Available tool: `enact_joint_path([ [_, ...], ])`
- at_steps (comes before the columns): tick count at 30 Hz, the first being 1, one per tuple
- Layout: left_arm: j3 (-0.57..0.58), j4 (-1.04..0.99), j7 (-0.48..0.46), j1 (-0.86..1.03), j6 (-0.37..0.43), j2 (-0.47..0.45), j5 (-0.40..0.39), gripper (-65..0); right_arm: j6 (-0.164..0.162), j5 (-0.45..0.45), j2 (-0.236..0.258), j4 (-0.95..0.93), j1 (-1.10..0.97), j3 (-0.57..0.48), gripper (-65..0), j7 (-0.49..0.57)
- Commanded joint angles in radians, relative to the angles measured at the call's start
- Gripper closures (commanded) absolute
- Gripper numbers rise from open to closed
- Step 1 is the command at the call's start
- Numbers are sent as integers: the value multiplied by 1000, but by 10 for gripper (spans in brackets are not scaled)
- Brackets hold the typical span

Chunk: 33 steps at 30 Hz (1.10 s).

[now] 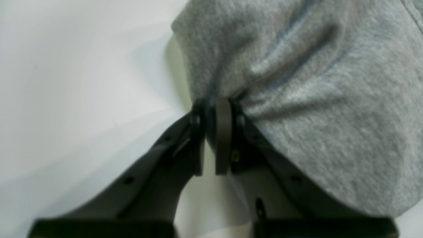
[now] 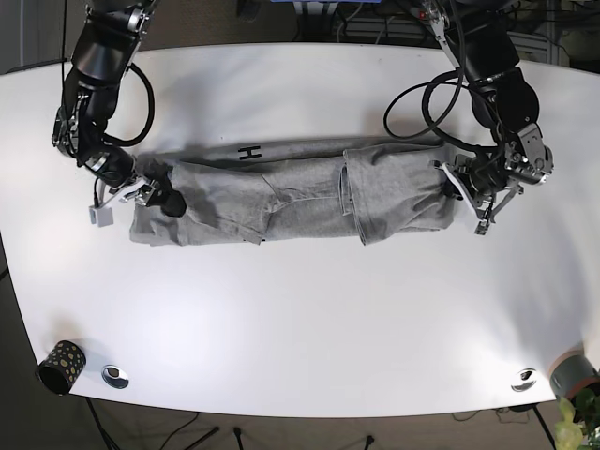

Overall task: Fold the T-shirt properly
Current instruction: 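Regrasp both ends of the grey strip with both grippers, then push both strip ends toward each other to fold the shirt in half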

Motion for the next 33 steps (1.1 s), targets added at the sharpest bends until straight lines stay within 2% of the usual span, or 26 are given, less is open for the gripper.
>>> enact_joint_path([
  [1, 37, 15, -28, -10, -1, -9, -2, -36, -7, -6, -1, 37, 15, 0, -487, -18],
  [3, 91, 15, -61, 3, -1, -17, 0, -36, -7, -8, -10, 42, 15, 0, -471, -18],
  [5, 146, 15, -101, 36, -1, -37, 21, -36, -7, -8, -11, 42, 15, 0, -392, -15],
  [6, 158, 15, -117, 41, -1, -38, 30, -36, -7, -8, -11, 42, 17, -1, -342, -15],
  [8, 169, 15, -143, 43, -1, -37, 62, -36, -7, -8, -11, 43, 18, -3, -187, -15],
  [11, 173, 11, -158, 43, -1, -37, 99, -36, -7, -8, -4, 59, 18, -3, -13, -15],
  [19, 262, 11, -229, 44, -1, -35, 204, -36, -8, -8, -2, 307, -41, -3, -8, -21],
  [21, 275, 9, -238, 43, -1, -35, 227, -36, -30, -8, -2, 385, -60, -3, -8, -33],
  [24, 275, 8, -241, 39, -1, -18, 228, -36, -59, -8, -2, 480, -75, -3, -8, -79],
  [28, 282, 6, -241, 38, -1, 23, 230, -36, -60, -8, 21, 589, -115, -4, -8, -99],
  [33, 404, -40, -244, 38, -1, 32, 228, -36, -59, -5, 23, 709, -138, -55, -8, -102],
])
